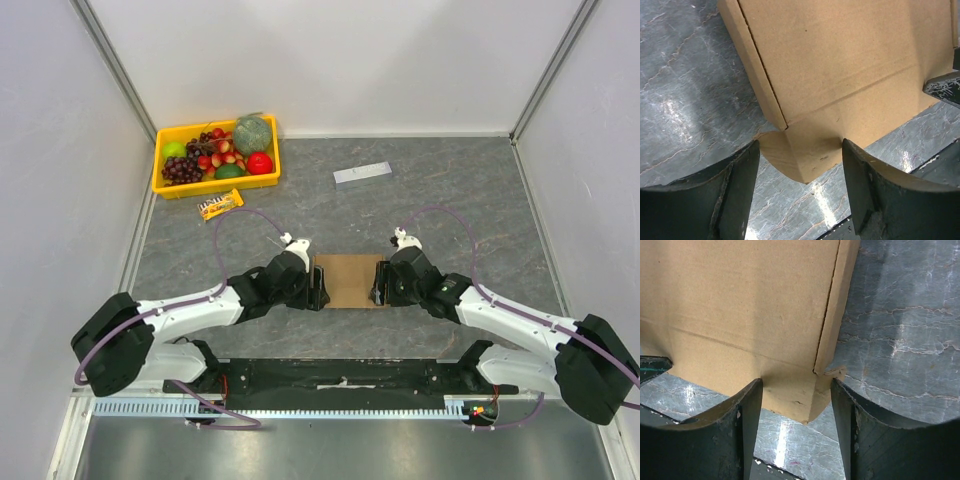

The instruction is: Fold the paper box

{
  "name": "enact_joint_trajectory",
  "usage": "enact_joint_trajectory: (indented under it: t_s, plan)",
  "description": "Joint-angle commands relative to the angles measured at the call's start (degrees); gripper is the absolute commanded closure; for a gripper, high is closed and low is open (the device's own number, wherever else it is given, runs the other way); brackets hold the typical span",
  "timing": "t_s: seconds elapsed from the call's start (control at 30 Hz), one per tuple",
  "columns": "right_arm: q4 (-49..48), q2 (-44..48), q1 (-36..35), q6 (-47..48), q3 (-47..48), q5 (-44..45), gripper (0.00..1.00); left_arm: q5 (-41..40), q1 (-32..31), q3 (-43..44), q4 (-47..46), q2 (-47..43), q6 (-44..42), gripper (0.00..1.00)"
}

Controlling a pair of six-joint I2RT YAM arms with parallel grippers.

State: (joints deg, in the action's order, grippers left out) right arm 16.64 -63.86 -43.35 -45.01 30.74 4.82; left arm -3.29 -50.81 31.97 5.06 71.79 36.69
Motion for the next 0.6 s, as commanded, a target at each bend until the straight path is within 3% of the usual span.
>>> enact_joint_trajectory:
  t_s: [0.0,0.57]
  plan:
    - [-2.1,-0.4,-0.2,-0.4,-0.5,-0.2,0.36,0.8,-0.5,2.2,-3.0,1.2,1.2,0.28]
    - [-3.2,-0.1,-0.2,-1.0,-0.5,-2.2,0.41,2.9,-0.8,3.1,-3.9,2.3,1.4,0.37]
